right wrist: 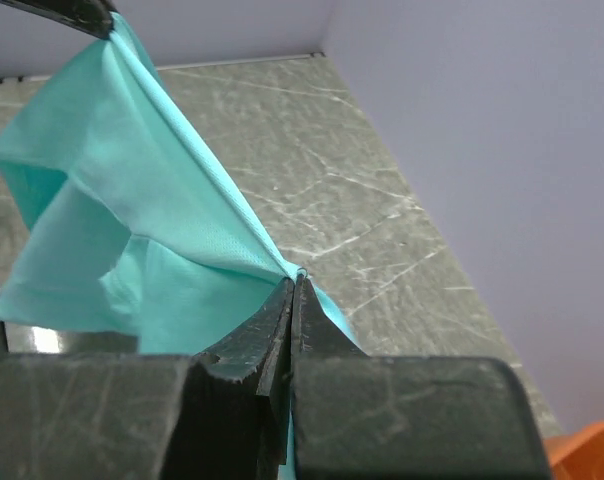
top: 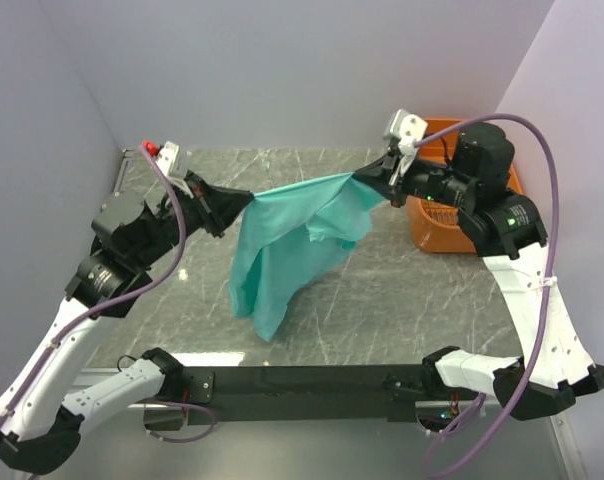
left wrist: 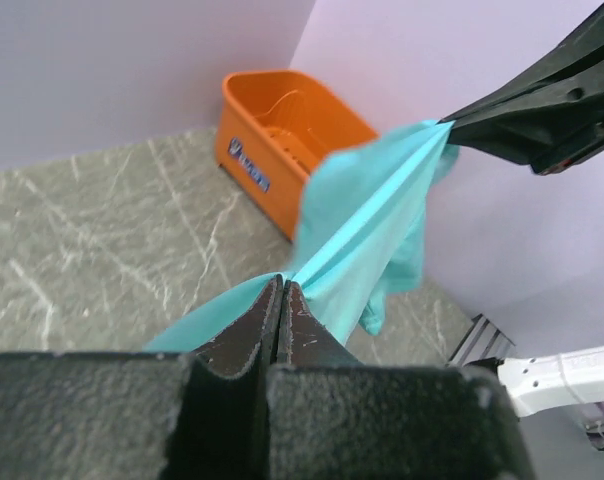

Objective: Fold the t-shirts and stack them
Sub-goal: Flatten the tshirt out

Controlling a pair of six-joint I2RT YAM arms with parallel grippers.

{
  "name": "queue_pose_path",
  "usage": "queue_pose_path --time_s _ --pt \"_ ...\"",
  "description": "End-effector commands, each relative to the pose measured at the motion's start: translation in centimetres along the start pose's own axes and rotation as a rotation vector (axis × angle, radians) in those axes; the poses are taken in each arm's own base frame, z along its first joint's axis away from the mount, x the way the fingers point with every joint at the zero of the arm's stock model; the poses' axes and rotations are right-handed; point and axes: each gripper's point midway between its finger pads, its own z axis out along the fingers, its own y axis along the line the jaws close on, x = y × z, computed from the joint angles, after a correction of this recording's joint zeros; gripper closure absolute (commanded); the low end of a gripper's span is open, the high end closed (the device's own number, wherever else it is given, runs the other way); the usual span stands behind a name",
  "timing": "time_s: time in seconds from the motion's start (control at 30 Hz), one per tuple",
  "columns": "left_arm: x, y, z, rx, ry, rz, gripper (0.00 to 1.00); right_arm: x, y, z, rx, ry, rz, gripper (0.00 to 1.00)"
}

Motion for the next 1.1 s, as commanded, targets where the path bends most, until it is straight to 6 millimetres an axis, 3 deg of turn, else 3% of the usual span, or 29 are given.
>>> queue_pose_path --time_s 0.0,0.17,0.33,0.43,0.6,0.67,0.77,0.8,0.9,0.97,1.07 --pt "-3.6 -2.0 0.3 0.074 -0.079 0.053 0.99 -0.7 -2.1 -2.0 0.126 0.014 0.014 1.0" --pt "-3.0 -1.7 1.2 0.072 -0.045 0.066 0.99 -2.4 -1.7 -3.6 0.149 -0.028 -0.017 1.0" --pt "-0.9 -0.7 1.5 0.054 0.003 0.054 0.99 -1.4 -0.7 -3.5 0.118 -0.025 -0.014 1.0" --pt "1.5 0.2 1.4 0.041 0.058 0.045 0.99 -0.7 0.8 -3.8 0.065 -0.025 -0.035 1.0" --pt "3.0 -0.4 -0.2 0.082 0.092 0.061 0.99 -1.0 4.1 -5.9 -0.006 -0.053 -0.112 1.0" --pt "1.9 -1.6 -1.5 0.126 0.053 0.078 0.99 -1.7 5.4 -7.2 -0.025 -0.068 -0.134 1.0" --pt "-0.9 -4.5 -3.9 0.221 -0.029 0.103 0.99 -4.6 7.8 -9.7 -0.079 -0.128 -0.195 1.0" --pt "-1.6 -5.2 -4.5 0.247 -0.048 0.106 0.99 -6.6 8.4 -11.1 -0.067 -0.163 -0.236 1.0" --pt "-4.0 -7.7 -6.6 0.325 -0.114 0.113 0.99 -9.9 10.3 -13.9 -0.071 -0.225 -0.288 1.0" --pt "-4.9 -8.3 -7.3 0.339 -0.141 0.108 0.99 -11.3 10.9 -14.9 -0.066 -0.253 -0.287 1.0" --pt "-4.4 -7.3 -6.4 0.299 -0.141 0.093 0.99 -11.0 9.8 -13.9 -0.055 -0.249 -0.249 1.0"
